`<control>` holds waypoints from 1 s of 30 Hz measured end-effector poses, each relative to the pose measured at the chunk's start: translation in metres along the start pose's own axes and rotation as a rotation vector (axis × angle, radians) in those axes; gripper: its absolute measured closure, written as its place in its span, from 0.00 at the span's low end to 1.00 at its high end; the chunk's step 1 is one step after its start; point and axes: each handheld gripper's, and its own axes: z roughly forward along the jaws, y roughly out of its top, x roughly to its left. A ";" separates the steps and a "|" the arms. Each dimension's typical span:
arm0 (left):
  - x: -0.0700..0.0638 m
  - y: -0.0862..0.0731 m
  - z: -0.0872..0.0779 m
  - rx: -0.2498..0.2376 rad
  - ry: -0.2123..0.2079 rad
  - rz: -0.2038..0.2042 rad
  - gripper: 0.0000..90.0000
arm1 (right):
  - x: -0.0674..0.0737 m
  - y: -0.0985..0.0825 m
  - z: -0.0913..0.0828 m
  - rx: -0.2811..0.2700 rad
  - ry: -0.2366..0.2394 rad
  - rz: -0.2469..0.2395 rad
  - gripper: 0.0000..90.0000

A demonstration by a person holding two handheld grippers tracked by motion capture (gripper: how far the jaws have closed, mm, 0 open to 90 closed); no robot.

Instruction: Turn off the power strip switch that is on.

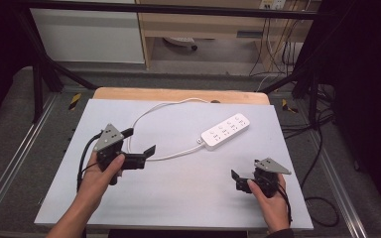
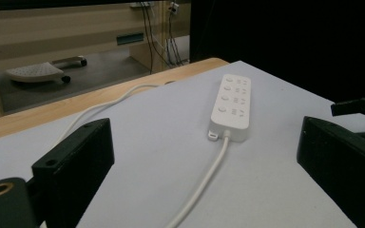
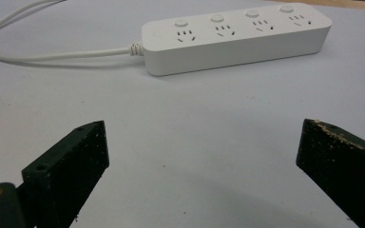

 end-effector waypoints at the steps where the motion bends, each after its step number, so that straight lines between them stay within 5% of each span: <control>1: 0.000 0.001 0.006 0.001 -0.002 -0.004 0.06 | 0.001 0.000 -0.001 -0.001 0.004 0.001 0.04; 13: -0.010 0.010 0.069 0.004 -0.025 -0.013 0.08 | 0.002 0.000 -0.004 -0.022 0.042 -0.009 0.05; 30: -0.027 0.026 0.123 0.000 -0.066 0.002 0.08 | 0.003 0.001 -0.006 -0.021 0.063 -0.012 0.05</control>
